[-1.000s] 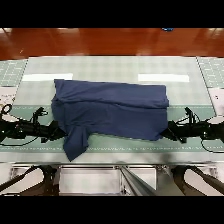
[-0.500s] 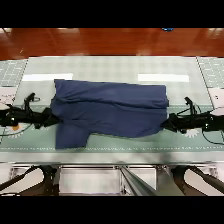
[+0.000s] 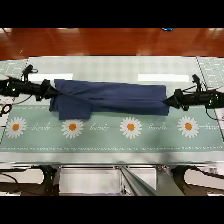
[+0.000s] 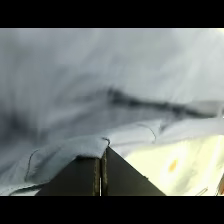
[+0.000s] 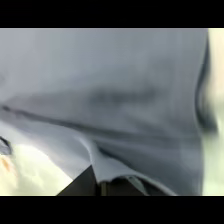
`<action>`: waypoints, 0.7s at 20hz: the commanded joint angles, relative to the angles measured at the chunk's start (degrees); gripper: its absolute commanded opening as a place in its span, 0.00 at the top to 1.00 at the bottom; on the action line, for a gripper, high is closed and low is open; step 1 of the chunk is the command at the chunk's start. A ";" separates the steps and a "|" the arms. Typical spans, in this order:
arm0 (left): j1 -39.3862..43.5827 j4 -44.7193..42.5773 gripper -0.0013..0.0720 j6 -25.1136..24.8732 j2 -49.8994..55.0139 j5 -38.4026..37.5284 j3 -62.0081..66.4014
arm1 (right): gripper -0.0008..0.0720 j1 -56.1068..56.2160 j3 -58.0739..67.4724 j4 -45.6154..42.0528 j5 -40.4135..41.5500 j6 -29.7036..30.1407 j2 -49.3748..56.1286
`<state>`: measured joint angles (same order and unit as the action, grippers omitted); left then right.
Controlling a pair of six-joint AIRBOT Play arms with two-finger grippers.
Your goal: Fold the shirts.
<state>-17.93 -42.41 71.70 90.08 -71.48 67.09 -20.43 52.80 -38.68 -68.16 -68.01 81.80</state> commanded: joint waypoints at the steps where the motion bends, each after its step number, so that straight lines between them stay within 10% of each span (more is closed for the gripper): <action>1: 2.01 0.44 0.95 4.55 9.18 0.35 12.61 | 0.94 0.76 7.91 2.69 0.90 0.22 6.99; 14: 4.52 0.46 0.95 9.99 24.20 0.31 31.82 | 0.94 3.10 21.66 2.58 6.32 -1.81 19.54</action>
<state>-13.56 -41.95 81.32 112.73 -71.24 97.58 -17.41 73.34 -36.14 -63.99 -69.43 99.79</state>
